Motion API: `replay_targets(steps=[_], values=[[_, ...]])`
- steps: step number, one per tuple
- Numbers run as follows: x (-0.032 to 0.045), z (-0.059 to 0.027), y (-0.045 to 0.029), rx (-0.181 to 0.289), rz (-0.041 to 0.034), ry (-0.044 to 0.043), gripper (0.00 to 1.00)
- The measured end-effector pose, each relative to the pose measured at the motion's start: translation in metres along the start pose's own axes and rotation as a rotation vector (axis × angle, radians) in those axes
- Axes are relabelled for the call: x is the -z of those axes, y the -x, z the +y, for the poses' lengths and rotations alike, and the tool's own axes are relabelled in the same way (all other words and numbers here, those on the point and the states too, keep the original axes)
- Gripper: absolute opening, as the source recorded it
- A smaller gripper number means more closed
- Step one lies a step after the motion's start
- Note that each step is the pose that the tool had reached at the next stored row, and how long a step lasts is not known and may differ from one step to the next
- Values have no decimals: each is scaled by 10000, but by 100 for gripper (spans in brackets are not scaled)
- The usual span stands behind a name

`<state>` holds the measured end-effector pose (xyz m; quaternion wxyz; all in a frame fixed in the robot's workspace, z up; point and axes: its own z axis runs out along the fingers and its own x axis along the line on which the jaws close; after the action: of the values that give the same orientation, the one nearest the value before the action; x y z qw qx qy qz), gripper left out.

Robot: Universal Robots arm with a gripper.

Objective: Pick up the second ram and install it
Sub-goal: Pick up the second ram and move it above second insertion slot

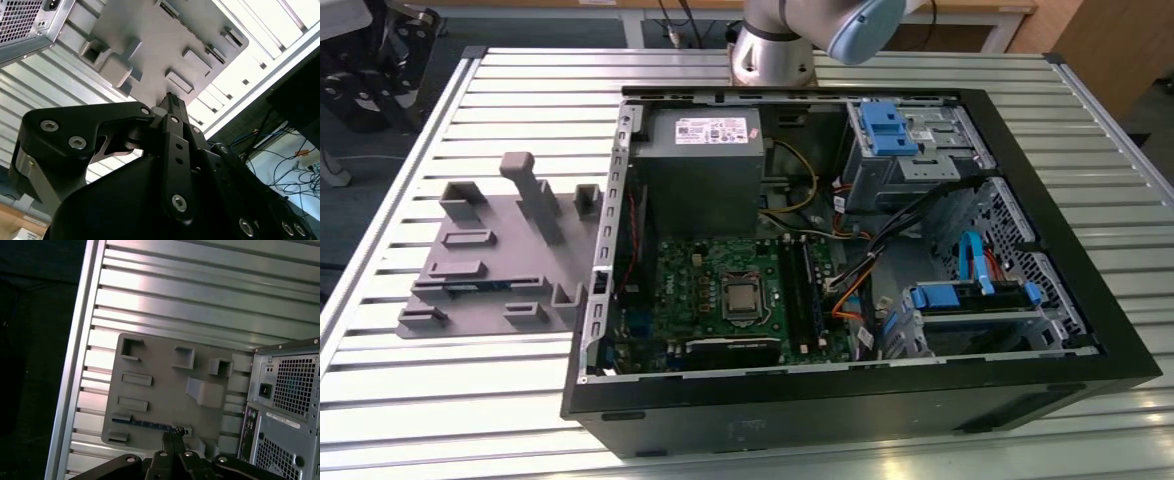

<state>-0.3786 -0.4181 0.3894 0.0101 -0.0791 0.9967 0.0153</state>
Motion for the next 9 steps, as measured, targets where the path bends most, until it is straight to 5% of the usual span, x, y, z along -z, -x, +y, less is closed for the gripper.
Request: replay_targets(steps=[9], values=[[-4,0,-1,1403,48,-5,11]])
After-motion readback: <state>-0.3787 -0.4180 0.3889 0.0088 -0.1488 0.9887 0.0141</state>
